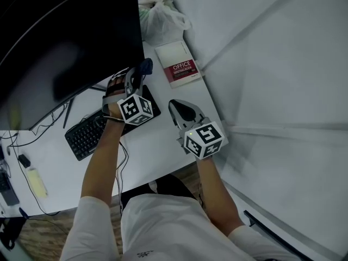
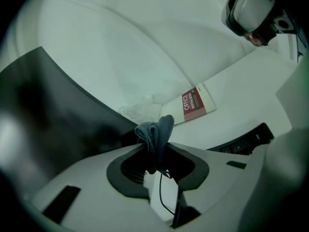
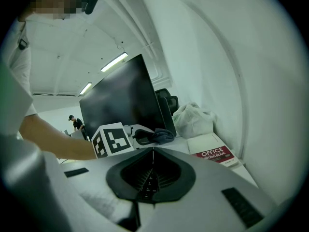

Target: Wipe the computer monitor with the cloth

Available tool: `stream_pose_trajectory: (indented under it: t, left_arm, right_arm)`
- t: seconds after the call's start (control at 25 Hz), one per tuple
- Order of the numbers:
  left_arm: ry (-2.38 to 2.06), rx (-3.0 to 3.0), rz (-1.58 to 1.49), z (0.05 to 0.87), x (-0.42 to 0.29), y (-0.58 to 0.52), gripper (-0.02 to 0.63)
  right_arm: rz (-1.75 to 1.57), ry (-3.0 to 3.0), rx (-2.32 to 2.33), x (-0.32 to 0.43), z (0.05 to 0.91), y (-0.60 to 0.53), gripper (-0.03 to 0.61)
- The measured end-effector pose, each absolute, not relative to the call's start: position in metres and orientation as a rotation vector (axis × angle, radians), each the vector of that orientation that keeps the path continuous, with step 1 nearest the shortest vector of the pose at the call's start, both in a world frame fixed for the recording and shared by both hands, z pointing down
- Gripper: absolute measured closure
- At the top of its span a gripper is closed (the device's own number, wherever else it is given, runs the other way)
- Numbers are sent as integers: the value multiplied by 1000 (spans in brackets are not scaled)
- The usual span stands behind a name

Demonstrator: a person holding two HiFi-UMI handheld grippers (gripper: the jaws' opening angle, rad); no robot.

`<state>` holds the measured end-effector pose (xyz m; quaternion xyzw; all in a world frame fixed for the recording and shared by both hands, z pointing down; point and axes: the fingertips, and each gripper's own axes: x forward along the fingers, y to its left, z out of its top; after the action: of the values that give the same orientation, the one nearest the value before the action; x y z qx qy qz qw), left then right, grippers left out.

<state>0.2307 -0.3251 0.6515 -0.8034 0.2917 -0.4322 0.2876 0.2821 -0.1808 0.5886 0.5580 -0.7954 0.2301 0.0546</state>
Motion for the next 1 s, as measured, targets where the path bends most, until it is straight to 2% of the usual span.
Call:
stream_pose_trajectory:
  t: [0.48, 1.0]
  left_arm:
    - [805, -2173, -1184, 644, 199, -325, 508]
    - [858, -2217, -1241, 645, 120, -321, 508]
  right_arm:
    - [730, -2403, 1643, 245, 589, -197, 558]
    - [745, -2420, 1529, 184, 596, -200, 558]
